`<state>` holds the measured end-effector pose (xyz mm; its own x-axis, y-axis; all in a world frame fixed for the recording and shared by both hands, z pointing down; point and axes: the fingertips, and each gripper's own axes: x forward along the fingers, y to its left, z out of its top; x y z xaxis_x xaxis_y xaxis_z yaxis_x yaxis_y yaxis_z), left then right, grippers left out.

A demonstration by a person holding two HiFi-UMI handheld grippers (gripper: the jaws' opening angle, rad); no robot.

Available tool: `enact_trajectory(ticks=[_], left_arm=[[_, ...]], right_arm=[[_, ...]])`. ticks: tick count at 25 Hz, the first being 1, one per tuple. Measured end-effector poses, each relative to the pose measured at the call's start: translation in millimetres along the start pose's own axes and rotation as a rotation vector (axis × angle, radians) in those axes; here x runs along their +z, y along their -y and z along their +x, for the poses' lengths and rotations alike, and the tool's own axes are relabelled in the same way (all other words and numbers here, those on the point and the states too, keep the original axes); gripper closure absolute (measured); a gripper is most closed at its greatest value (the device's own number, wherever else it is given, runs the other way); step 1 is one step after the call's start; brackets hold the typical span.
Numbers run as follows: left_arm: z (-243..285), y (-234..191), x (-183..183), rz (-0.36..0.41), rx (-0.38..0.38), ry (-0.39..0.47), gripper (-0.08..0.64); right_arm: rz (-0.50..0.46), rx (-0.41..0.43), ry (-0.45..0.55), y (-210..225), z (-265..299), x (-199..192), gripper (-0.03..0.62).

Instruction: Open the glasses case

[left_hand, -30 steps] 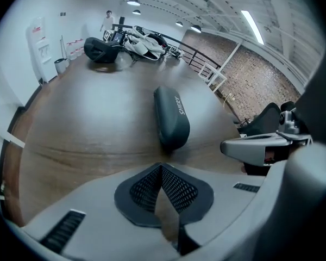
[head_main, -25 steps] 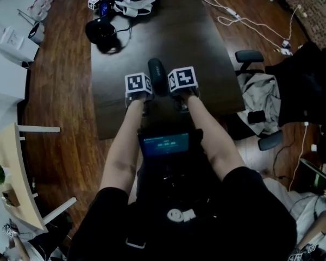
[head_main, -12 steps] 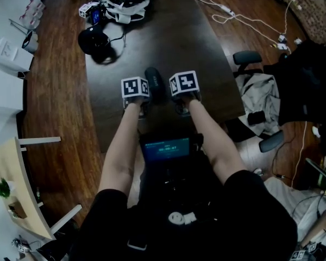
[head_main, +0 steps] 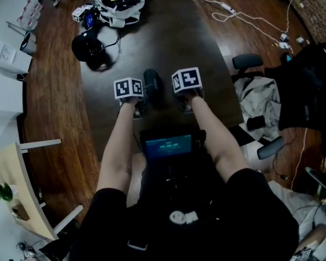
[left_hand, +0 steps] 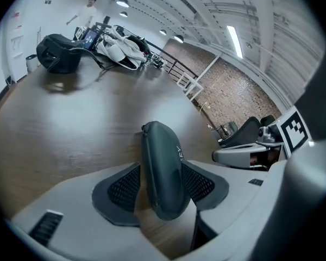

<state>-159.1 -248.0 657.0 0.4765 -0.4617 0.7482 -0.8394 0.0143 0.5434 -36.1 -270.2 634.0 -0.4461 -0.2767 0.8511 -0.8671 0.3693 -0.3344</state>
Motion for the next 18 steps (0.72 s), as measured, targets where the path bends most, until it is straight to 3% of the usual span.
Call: enact_trajectory(ticks=[9, 15, 18], left_arm=[[33.2, 32.5, 2.6, 0.095, -0.022, -0.091, 0.288], [55.3, 45.9, 0.2, 0.061, 0.002, -0.141, 0.271], [59.4, 46.9, 0.4, 0.083, 0.021, -0.164, 0.272]], right_arm=[[0.024, 0.022, -0.016, 7.0, 13.1, 8.0, 0.577], [0.05, 0.026, -0.016, 21.2, 13.4, 10.3, 0.577], [0.06, 0.021, -0.013, 29.6, 13.0, 11.8, 0.577]])
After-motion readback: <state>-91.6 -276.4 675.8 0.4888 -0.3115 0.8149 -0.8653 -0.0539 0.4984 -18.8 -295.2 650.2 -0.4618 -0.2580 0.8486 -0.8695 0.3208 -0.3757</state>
